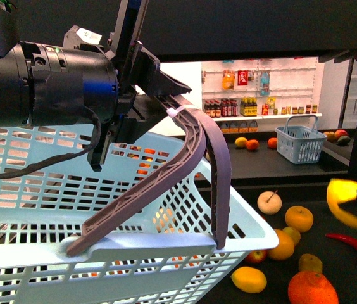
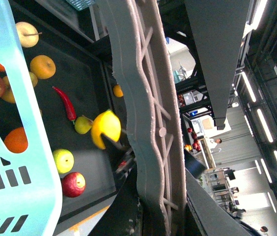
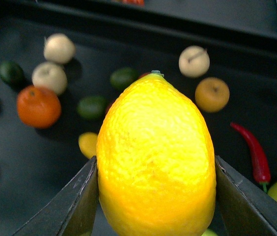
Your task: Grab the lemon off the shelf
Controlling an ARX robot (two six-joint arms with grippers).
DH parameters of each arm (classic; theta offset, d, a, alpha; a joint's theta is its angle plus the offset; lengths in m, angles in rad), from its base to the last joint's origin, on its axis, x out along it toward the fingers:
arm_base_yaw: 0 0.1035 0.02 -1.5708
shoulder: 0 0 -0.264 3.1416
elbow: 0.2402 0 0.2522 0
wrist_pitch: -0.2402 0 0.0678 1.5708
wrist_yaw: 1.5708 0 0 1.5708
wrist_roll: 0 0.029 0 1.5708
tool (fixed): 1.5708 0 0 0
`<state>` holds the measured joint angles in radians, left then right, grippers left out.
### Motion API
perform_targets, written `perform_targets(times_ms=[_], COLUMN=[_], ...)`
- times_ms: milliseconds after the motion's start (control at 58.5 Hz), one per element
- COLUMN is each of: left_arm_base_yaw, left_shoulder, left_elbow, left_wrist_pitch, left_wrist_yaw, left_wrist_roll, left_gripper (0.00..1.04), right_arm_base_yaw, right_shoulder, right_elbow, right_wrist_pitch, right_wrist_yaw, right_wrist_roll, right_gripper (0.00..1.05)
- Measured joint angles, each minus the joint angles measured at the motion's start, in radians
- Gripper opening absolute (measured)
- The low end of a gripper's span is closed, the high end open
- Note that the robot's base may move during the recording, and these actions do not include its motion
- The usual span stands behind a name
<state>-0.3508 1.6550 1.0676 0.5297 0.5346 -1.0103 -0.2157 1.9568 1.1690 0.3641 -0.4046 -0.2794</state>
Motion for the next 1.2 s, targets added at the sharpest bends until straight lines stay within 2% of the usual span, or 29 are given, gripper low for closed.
perform_targets(times_ms=[154, 274, 513, 940, 1197], left_arm_base_yaw=[0.0, 0.0, 0.0, 0.0, 0.0], left_shoulder=[0.0, 0.0, 0.0, 0.0, 0.0], left_elbow=[0.0, 0.0, 0.0, 0.0, 0.0], left_wrist_pitch=[0.0, 0.0, 0.0, 0.0, 0.0], left_wrist_yaw=[0.0, 0.0, 0.0, 0.0, 0.0], left_wrist_roll=[0.0, 0.0, 0.0, 0.0, 0.002], left_gripper=[0.11, 0.11, 0.11, 0.11, 0.11], right_arm_base_yaw=[0.061, 0.161, 0.338, 0.441, 0.438], right_shoulder=[-0.138, -0.208, -0.243, -0.243, -0.243], right_elbow=[0.038, 0.037, -0.039, -0.171, -0.174], right_wrist_pitch=[-0.063, -0.103, -0.11, -0.1, -0.052], right_wrist_yaw=[-0.057, -0.109, -0.118, -0.099, -0.105], right_wrist_roll=[0.137, 0.234, 0.314, 0.309, 0.32], right_gripper=[0.6, 0.59, 0.59, 0.6, 0.98])
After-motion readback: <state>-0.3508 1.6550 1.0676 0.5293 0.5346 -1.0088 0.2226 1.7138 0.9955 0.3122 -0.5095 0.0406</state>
